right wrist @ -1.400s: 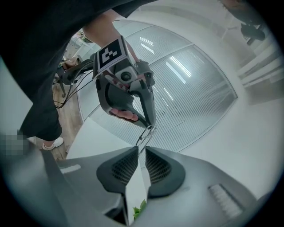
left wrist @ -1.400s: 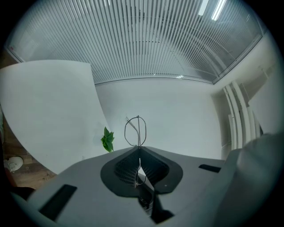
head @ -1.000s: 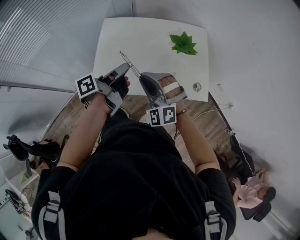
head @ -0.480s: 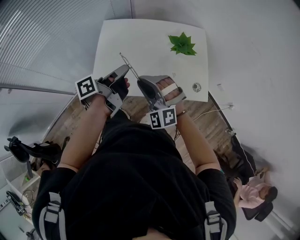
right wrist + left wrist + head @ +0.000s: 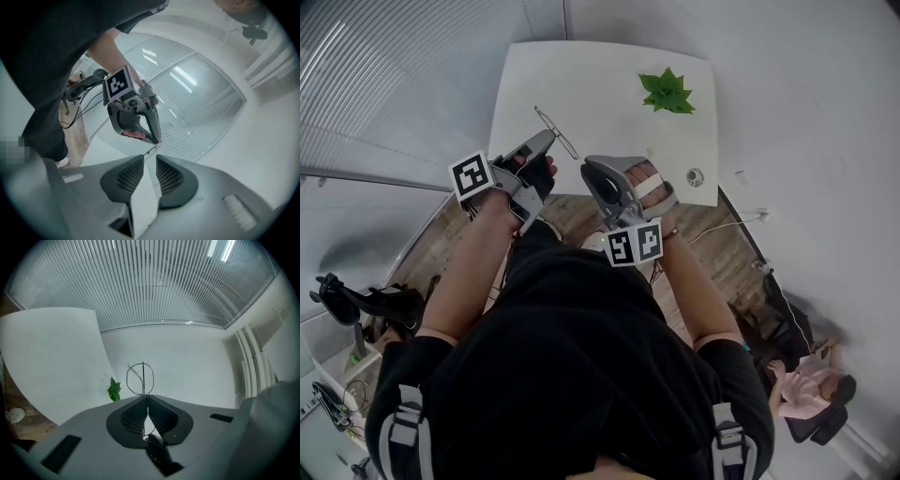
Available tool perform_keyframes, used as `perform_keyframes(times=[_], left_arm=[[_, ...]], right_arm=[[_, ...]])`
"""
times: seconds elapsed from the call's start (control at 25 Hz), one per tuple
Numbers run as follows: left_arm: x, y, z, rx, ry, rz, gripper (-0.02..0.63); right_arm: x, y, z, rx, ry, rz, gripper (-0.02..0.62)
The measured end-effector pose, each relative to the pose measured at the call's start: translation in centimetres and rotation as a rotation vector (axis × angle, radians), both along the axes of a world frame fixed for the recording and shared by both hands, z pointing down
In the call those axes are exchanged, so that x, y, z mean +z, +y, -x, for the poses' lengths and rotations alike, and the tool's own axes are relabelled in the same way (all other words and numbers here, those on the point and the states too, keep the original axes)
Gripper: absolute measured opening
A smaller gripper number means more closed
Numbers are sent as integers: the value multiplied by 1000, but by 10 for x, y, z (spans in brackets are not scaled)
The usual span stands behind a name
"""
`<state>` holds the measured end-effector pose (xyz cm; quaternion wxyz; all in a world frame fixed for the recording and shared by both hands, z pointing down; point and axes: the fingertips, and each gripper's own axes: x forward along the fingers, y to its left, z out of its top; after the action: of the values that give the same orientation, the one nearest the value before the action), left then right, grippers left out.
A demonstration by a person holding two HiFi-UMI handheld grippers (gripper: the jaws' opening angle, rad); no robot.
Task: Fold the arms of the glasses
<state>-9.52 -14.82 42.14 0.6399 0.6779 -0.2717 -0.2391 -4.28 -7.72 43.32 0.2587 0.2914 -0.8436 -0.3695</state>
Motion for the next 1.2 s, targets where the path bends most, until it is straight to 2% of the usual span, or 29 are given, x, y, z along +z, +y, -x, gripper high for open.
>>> perform_keyframes(times=[0.32,0.64,0.84,1.0,1.2], left_arm=[[3,5,-6,24,43,-2,13],[7,7,-11,43,50,0,12],[6,11,-12,48,61,-3,12],[7,13,-12,49,65,-7,13],[4,17,-12,54,73,-8,14]], right_arm=[[-22,-18,-38,127,-332,189,54],[-37,-34,-45,153,-511,295,48],[-39,-38,-47,161,-663,387,46],[-35,-41,-51,176,-712,431,39],[-35,-41,-56,185,-714,447,12]])
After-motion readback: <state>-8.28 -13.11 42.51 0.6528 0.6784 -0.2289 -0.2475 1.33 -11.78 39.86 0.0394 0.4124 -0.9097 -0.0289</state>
